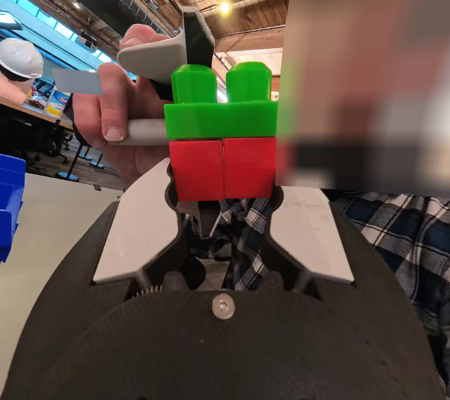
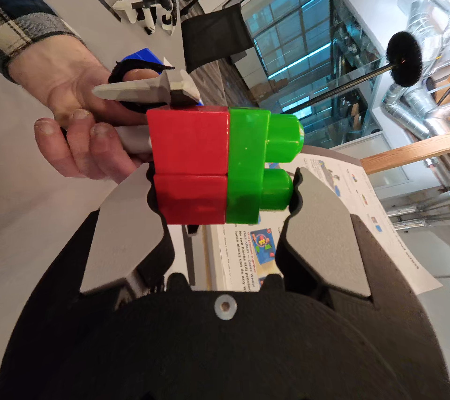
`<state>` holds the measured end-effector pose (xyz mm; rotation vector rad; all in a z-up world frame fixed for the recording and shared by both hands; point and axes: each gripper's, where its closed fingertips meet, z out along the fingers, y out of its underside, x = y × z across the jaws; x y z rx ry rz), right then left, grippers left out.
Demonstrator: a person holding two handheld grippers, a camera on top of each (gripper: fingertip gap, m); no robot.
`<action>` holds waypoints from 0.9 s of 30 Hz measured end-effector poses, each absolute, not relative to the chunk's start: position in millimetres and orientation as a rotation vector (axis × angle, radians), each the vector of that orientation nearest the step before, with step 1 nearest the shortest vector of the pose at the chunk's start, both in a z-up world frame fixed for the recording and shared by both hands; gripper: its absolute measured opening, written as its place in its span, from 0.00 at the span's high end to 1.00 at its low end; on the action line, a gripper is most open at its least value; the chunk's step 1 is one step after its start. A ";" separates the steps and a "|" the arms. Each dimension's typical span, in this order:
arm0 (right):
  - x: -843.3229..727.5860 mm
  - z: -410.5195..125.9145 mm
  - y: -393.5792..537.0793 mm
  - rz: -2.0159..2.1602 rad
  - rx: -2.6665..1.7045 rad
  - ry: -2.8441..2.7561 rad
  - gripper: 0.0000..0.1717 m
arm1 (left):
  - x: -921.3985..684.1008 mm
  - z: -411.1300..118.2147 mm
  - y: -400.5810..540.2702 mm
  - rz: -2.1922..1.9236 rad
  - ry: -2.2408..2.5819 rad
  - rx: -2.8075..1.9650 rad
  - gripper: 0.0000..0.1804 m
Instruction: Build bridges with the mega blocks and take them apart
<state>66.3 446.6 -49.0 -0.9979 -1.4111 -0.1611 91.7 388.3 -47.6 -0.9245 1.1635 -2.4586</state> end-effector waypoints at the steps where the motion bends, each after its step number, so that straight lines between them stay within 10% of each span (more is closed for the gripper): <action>1: 66.9 -50.6 447.1 -0.159 -1.022 -1.420 0.38 | 91.1 -47.6 388.6 -2.472 1.156 -0.917 0.59; 27: 65.8 -63.9 439.4 -0.189 -1.097 -1.513 0.43 | 98.5 -63.0 381.5 -2.476 1.208 -0.945 0.58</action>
